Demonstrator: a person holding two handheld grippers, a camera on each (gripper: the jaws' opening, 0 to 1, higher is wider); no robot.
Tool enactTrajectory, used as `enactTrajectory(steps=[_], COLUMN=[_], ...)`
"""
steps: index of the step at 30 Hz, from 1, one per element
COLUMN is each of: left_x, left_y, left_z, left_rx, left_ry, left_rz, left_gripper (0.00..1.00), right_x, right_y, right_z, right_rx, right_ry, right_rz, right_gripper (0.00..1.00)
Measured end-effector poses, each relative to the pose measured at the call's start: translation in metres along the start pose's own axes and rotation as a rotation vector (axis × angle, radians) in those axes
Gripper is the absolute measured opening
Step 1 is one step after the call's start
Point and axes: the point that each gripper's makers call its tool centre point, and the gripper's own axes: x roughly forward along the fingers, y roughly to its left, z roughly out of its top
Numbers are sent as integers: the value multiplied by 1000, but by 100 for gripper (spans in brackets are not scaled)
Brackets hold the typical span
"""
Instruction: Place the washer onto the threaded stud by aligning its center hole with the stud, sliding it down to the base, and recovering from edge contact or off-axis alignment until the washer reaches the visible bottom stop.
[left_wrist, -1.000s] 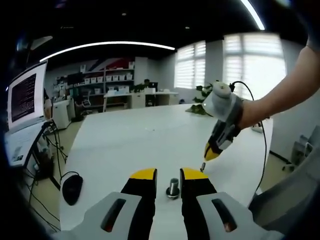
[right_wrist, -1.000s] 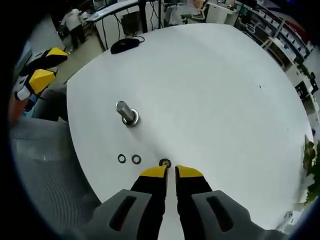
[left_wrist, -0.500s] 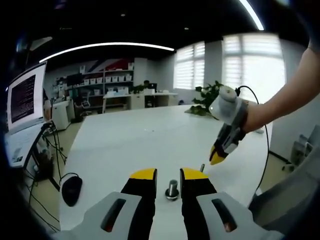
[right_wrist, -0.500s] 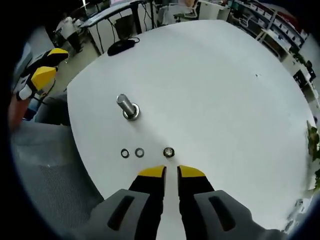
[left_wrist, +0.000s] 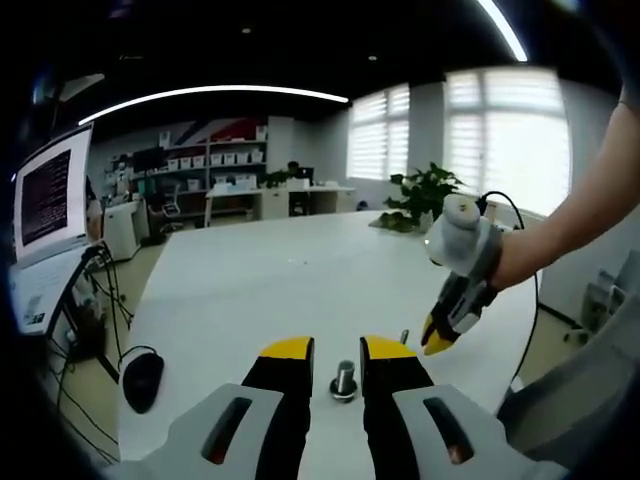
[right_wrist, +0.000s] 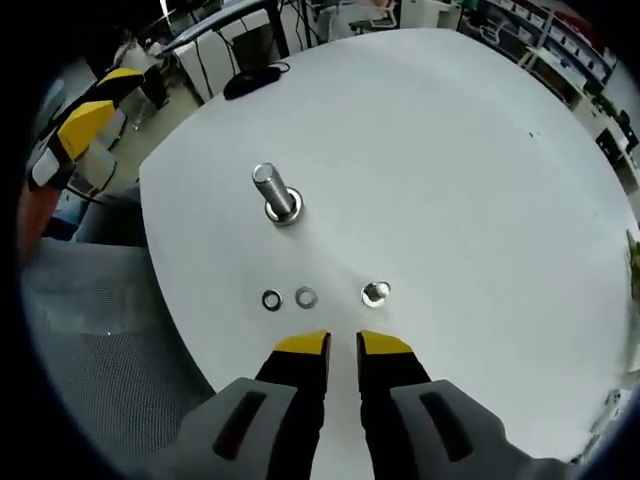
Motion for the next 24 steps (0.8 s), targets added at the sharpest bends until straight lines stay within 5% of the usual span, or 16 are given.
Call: enactTrajectory(steps=[24], left_x=[-2], left_y=[6], left_z=[1], left_rx=[-17], left_ry=[-8], left_rz=[14], left_gripper=[16], right_x=[44], right_y=[46], right_z=[3], right_rx=[8], right_ry=[54], right_rz=[52], right_gripper=[17])
